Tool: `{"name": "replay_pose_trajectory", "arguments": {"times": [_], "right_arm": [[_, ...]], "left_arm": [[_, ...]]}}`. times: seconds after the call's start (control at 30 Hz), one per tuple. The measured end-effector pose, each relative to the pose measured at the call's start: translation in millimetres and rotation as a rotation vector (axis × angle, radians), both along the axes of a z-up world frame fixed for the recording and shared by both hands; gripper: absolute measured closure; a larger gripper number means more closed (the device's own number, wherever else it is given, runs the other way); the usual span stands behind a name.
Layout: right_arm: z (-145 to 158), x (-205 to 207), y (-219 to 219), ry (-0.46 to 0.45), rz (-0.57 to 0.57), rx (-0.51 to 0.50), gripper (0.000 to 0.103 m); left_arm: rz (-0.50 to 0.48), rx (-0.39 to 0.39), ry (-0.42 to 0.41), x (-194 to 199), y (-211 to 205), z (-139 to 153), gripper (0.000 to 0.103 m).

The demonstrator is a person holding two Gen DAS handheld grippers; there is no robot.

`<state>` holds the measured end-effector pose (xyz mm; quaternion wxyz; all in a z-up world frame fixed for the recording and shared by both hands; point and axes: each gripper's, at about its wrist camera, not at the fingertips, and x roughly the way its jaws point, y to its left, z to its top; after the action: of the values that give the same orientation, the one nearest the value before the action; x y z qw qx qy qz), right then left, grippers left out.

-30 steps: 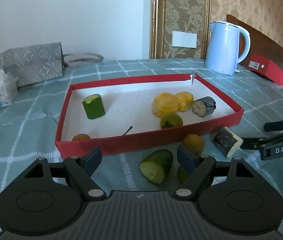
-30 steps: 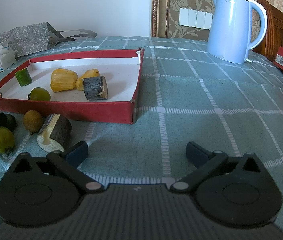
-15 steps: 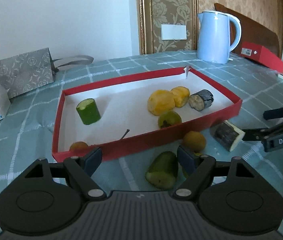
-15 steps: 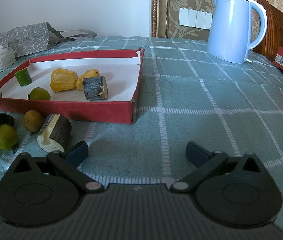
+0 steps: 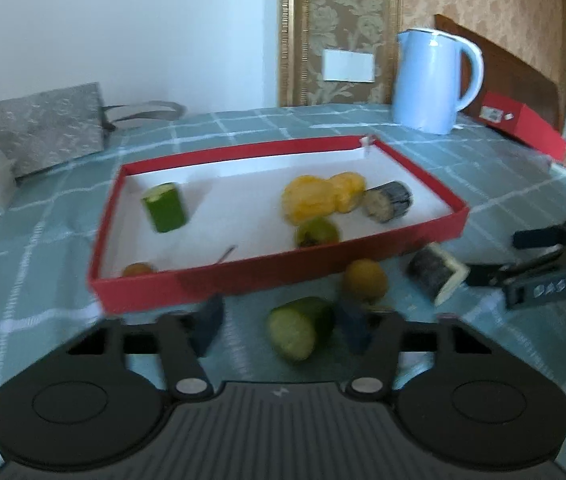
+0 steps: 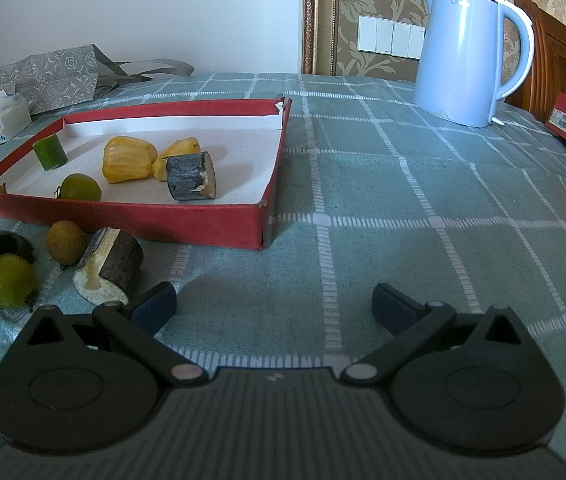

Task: Organize fruits
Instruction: 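Move the left tool to the halved cucumber piece and grasp it, then grasp the pale round cut fruit with the right tool while the left tool holds the cucumber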

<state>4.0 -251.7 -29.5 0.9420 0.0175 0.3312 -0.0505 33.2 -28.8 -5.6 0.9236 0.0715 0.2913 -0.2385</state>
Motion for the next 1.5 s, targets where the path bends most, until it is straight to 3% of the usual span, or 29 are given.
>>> {"name": "replay_pose_trajectory", "arguments": {"times": [0.07,0.17,0.27,0.43,0.63,0.83,0.97,1.23,1.5], "right_arm": [[0,0,0,0.000,0.000,0.000,0.000],[0,0,0,0.000,0.000,0.000,0.000],[0,0,0,0.000,0.000,0.000,0.000],[0,0,0,0.000,0.000,0.000,0.000],[0,0,0,0.000,0.000,0.000,0.000],[0,0,0,0.003,-0.002,-0.002,0.000],[0,0,0,0.003,-0.001,-0.002,0.000],[0,0,1,0.003,-0.002,-0.001,0.000],[0,0,0,0.004,-0.002,-0.002,0.000]], "left_arm": [[-0.022,0.032,-0.016,-1,-10,1,0.066],[-0.048,0.058,-0.034,-3,-12,-1,0.069],[-0.054,-0.011,0.019,1,-2,-1,0.069],[-0.083,-0.048,0.063,0,5,-2,0.069],[-0.115,-0.134,0.175,19,19,-7,0.062],[-0.153,0.047,0.086,-2,1,-7,0.062],[-0.126,0.089,0.037,-9,-8,-11,0.063],[-0.026,0.072,-0.009,-19,-7,-14,0.067],[0.150,-0.023,0.017,-13,23,-13,0.067]]}}
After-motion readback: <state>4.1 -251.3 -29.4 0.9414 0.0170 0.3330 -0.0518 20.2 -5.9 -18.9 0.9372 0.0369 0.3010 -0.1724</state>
